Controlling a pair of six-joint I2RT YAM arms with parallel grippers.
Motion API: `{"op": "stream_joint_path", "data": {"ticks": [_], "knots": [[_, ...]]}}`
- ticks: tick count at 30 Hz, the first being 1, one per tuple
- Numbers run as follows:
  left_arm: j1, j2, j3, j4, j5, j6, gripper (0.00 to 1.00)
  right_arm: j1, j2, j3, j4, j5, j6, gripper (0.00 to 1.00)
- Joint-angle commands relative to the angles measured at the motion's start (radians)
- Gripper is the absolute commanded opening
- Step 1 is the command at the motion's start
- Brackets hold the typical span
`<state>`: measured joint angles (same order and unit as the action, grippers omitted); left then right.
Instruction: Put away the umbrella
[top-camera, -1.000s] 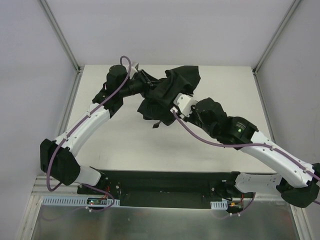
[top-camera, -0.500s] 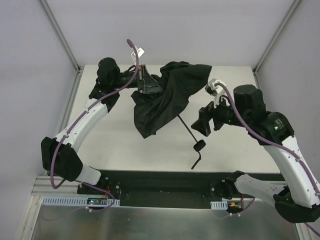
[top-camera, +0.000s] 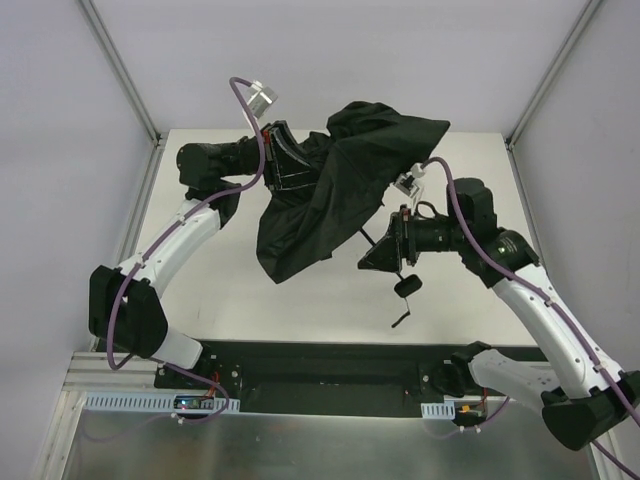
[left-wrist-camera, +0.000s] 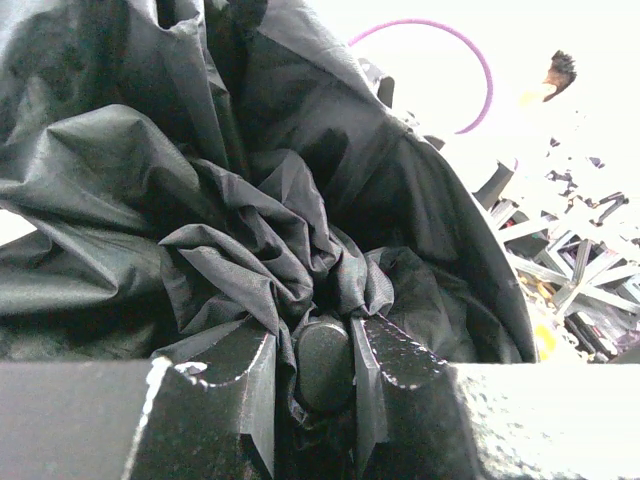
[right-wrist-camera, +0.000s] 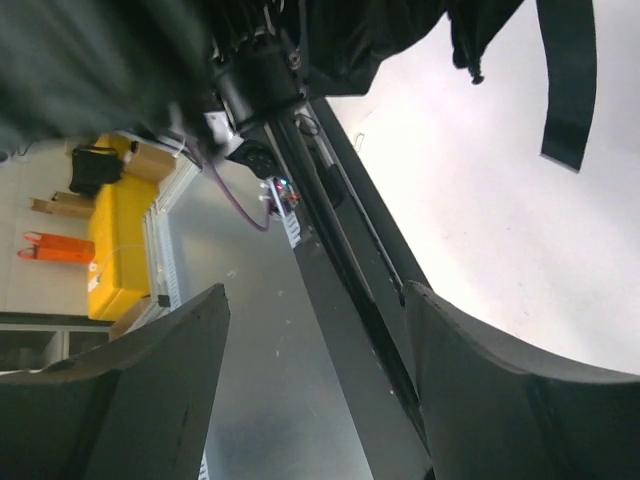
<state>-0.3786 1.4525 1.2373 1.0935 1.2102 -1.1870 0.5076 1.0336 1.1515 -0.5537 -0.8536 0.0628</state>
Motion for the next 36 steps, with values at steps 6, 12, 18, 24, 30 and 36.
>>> {"op": "stream_joint_path", "data": {"ticks": [6, 12, 18, 24, 30, 36], "knots": [[0.004, 0.016, 0.100, 0.275, -0.023, -0.145, 0.00, -0.021, -0.130, -0.208, 0.545, -0.134, 0.405, 0.73], [0.000, -0.004, 0.084, 0.299, -0.038, -0.166, 0.00, -0.015, -0.084, -0.170, 0.627, -0.143, 0.440, 0.32], [0.004, -0.093, 0.044, -0.151, -0.064, 0.107, 0.35, 0.009, -0.119, -0.125, 0.447, 0.072, 0.245, 0.00], [0.064, -0.335, -0.030, -0.982, -0.450, 0.613, 0.80, 0.009, -0.188, -0.119, 0.244, 0.390, 0.036, 0.00], [0.135, -0.468, -0.085, -1.320, -0.735, 0.641, 0.80, 0.020, -0.130, -0.110, 0.219, 0.536, -0.093, 0.00], [0.149, -0.483, -0.024, -1.445, -0.861, 0.551, 0.71, 0.121, -0.003, -0.019, 0.135, 0.729, -0.282, 0.00]]}}
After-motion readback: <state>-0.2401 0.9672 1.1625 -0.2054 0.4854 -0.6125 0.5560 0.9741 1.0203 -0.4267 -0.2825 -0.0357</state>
